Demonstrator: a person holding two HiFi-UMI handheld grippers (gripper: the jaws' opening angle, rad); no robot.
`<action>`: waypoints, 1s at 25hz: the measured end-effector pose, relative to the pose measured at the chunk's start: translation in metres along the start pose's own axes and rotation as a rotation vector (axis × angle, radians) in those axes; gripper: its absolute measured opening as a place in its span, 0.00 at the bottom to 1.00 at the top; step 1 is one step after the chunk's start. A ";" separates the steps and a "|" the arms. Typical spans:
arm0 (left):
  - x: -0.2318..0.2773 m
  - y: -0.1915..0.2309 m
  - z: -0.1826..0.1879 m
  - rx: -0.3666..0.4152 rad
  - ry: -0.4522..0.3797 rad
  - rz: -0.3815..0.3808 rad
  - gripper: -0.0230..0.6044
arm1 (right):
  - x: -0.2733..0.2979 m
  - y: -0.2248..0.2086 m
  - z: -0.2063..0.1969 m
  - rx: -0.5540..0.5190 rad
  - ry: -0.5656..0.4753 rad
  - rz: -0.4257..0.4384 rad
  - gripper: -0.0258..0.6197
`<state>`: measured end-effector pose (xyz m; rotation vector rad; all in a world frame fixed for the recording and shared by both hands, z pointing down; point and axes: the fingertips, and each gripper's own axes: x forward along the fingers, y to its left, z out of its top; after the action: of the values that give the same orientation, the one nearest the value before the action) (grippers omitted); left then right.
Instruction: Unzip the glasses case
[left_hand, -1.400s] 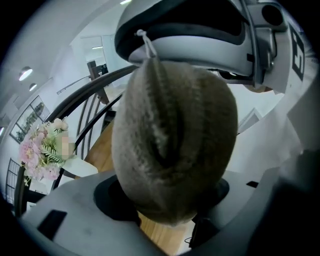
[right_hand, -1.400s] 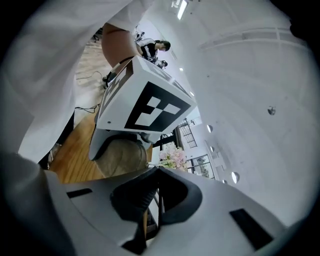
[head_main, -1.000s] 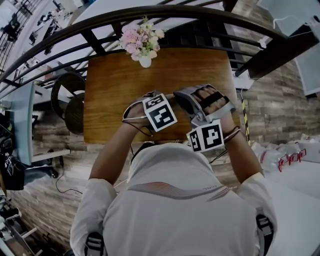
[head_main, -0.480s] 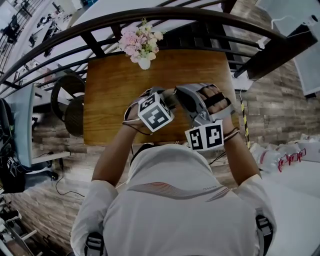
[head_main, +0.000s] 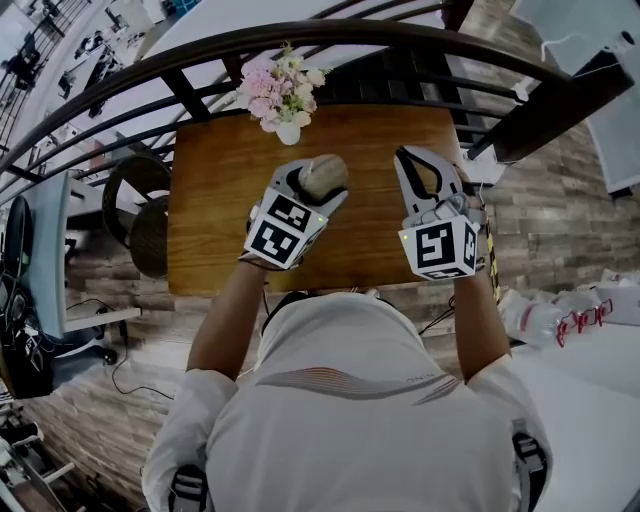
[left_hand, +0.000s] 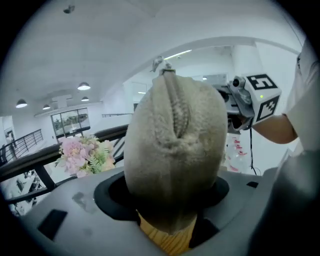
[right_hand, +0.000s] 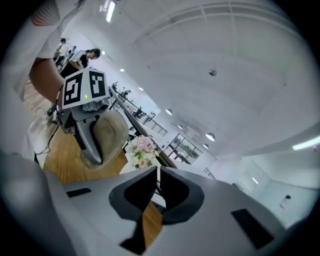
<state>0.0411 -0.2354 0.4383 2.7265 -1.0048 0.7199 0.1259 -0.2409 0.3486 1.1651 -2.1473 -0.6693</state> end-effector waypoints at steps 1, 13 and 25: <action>-0.005 0.007 0.004 -0.019 -0.033 0.027 0.51 | 0.000 -0.005 -0.004 0.049 0.003 -0.009 0.15; -0.095 0.101 0.026 -0.185 -0.348 0.440 0.51 | -0.002 -0.056 -0.073 0.516 0.033 -0.150 0.12; -0.109 0.112 0.015 -0.265 -0.374 0.476 0.51 | -0.015 -0.061 -0.084 0.664 -0.005 -0.201 0.12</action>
<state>-0.0970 -0.2627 0.3693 2.4527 -1.7258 0.1011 0.2259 -0.2697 0.3625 1.7290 -2.3482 -0.0133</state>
